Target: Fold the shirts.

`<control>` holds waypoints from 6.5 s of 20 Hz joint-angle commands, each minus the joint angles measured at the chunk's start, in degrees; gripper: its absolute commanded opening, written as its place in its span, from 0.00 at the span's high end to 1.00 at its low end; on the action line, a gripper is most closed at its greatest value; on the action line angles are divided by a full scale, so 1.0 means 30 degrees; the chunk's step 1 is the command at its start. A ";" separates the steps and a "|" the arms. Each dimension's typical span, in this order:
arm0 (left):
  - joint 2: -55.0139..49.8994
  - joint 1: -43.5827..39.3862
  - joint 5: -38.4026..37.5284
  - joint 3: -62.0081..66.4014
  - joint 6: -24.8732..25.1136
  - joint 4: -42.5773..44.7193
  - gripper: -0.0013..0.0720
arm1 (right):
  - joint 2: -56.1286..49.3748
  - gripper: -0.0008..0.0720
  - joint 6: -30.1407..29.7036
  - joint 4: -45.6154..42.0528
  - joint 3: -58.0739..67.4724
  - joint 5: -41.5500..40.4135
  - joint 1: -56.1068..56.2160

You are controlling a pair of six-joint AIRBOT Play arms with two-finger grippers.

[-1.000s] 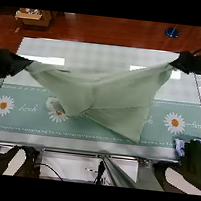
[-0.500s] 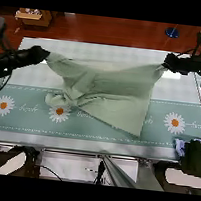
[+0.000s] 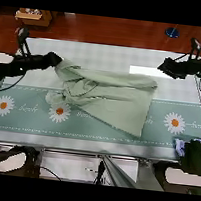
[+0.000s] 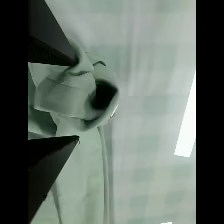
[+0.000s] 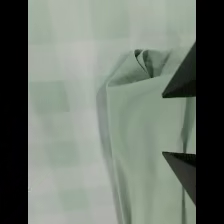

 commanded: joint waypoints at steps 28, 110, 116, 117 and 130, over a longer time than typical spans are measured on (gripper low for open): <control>-0.5297 0.1872 -1.1147 -0.0889 -0.3104 0.7125 0.90 | 0.5799 0.15 -0.2521 -0.0809 -0.9085 0.9260 -0.2164; 1.0593 0.5180 -1.9227 2.0815 -0.6637 0.5304 0.93 | 1.3114 0.97 0.2688 -0.1749 1.2611 1.6597 -0.3453; 0.6623 0.4561 -1.8833 1.5912 -0.6601 0.4248 0.93 | 0.6987 0.97 0.1843 -0.1792 1.2611 1.6589 -0.2798; 0.5654 0.3803 -1.8105 1.5329 -0.6521 0.4255 0.93 | 0.5632 0.97 0.1676 -0.1836 1.2611 1.6560 -0.2069; -0.6426 -0.2557 -1.0484 1.5023 -0.5909 0.7023 0.93 | -0.4393 0.97 0.3089 -0.8342 1.2619 0.9282 -0.0160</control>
